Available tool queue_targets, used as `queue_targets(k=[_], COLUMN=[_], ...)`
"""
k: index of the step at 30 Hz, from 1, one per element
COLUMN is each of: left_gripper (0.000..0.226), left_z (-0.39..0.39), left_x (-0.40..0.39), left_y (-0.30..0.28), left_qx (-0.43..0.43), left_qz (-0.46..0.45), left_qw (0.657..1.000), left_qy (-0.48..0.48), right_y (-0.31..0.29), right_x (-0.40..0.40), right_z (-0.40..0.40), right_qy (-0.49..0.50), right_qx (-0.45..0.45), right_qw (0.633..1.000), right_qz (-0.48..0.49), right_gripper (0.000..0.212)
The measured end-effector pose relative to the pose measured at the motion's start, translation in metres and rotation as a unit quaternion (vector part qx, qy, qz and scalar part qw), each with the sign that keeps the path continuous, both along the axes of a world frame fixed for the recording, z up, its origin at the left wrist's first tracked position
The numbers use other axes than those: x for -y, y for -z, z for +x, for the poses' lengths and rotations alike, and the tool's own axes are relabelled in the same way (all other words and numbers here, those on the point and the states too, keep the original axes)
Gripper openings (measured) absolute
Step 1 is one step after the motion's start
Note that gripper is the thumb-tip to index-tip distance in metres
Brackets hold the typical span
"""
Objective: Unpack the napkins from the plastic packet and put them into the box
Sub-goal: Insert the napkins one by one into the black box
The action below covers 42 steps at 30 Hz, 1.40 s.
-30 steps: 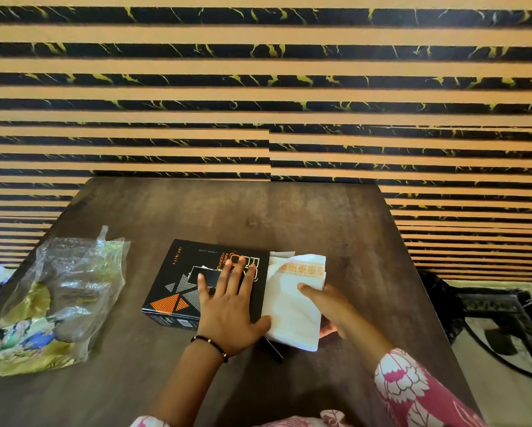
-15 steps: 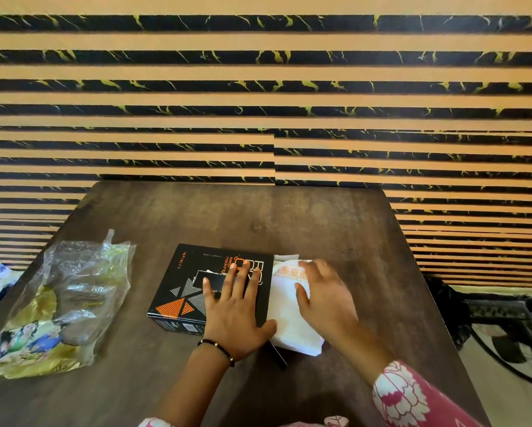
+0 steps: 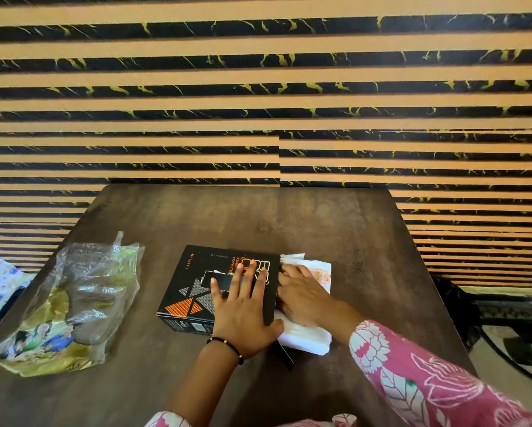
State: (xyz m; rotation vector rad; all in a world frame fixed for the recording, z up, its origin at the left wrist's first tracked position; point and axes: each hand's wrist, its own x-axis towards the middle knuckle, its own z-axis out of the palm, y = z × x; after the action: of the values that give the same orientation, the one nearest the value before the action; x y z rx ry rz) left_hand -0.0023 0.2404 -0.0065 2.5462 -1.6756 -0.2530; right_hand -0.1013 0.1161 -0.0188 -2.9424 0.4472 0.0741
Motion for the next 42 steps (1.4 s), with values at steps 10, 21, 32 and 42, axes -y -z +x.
queue_targets(k=[10,21,32,42], left_gripper=[0.094,0.091,0.087,0.076], left_z=[0.001,0.002,0.003,0.001], left_x=[0.000,0.000,-0.003,-0.004], left_y=[0.004,0.009,0.012,0.008], left_qx=[0.001,0.025,0.029,0.038], left_qz=[-0.010,-0.044,-0.036,-0.027], left_qw=[1.000,0.999,0.999,0.999], left_qy=[0.004,0.013,0.013,0.027], right_y=[0.037,0.025,0.015,0.012], right_x=[-0.049,-0.043,-0.050,-0.058], right_z=[-0.069,-0.043,-0.052,-0.013], right_qy=[0.459,0.475,0.448,0.345], right_qx=[0.222,0.060,-0.044,-0.008], right_qw=[0.798,0.821,0.868,0.901], right_qz=[0.322,0.311,0.208,0.261], right_gripper=[0.051,0.059,0.037,0.038])
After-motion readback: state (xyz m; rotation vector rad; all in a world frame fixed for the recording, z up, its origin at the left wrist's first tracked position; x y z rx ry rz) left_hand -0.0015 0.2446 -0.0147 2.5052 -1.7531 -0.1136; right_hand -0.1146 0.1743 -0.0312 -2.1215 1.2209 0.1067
